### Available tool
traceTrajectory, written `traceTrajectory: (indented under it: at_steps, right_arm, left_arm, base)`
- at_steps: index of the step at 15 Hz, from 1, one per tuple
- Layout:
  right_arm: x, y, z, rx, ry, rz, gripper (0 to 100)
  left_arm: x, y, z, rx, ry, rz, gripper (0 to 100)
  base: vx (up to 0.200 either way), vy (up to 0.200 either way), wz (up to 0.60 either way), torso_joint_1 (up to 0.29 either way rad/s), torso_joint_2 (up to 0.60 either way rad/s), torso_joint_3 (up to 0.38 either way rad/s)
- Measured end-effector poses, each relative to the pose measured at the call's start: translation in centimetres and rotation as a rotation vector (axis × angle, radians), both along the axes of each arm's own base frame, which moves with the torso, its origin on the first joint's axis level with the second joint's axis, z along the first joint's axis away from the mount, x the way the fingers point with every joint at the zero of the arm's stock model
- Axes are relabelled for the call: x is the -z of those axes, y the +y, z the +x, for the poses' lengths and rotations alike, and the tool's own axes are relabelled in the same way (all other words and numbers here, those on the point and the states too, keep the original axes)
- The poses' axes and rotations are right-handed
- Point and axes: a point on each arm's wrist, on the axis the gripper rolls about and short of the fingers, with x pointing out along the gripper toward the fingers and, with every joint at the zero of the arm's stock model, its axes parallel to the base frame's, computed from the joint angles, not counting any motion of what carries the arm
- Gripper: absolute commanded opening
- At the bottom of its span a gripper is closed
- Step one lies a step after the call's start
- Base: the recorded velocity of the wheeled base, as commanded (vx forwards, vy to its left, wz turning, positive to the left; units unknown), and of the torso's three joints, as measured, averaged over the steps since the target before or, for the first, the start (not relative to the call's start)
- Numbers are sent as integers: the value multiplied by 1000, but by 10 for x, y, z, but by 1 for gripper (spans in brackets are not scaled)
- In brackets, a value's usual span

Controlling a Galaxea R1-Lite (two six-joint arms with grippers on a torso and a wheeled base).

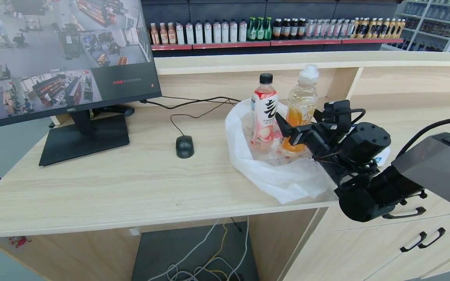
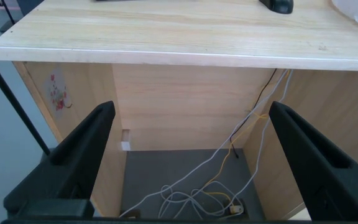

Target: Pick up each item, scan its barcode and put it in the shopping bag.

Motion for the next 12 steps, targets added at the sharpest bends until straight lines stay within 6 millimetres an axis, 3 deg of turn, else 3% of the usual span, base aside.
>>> traceTrajectory:
  at_steps: [12]
  right_arm:
    - [-20,-12,-34,2,5,-9,100]
  left_arm:
    - [0,0,0,0,0,-1,100]
  base:
    - [0,0,0,0,0,0]
